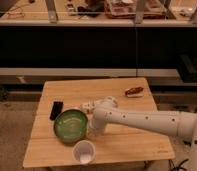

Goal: Push the ceramic bowl across the table

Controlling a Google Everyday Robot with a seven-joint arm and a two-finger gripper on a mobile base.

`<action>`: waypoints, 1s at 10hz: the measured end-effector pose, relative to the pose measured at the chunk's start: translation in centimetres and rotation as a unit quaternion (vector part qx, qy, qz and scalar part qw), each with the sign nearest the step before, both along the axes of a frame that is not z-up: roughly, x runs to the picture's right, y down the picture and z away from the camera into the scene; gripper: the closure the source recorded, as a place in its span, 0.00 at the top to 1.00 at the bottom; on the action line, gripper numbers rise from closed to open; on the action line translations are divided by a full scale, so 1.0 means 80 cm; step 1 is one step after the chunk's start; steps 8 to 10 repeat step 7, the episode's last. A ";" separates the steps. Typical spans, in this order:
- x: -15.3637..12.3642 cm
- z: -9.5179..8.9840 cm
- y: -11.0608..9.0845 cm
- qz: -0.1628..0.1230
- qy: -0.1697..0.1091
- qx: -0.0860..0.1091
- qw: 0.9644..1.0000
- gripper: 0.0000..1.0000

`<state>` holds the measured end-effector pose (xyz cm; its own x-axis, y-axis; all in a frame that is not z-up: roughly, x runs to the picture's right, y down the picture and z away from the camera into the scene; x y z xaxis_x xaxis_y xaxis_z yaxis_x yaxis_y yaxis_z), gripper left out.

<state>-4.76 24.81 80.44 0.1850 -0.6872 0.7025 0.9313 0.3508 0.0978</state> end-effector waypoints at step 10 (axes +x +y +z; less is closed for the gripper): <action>-0.051 0.022 -0.028 0.009 -0.033 0.012 0.999 0.18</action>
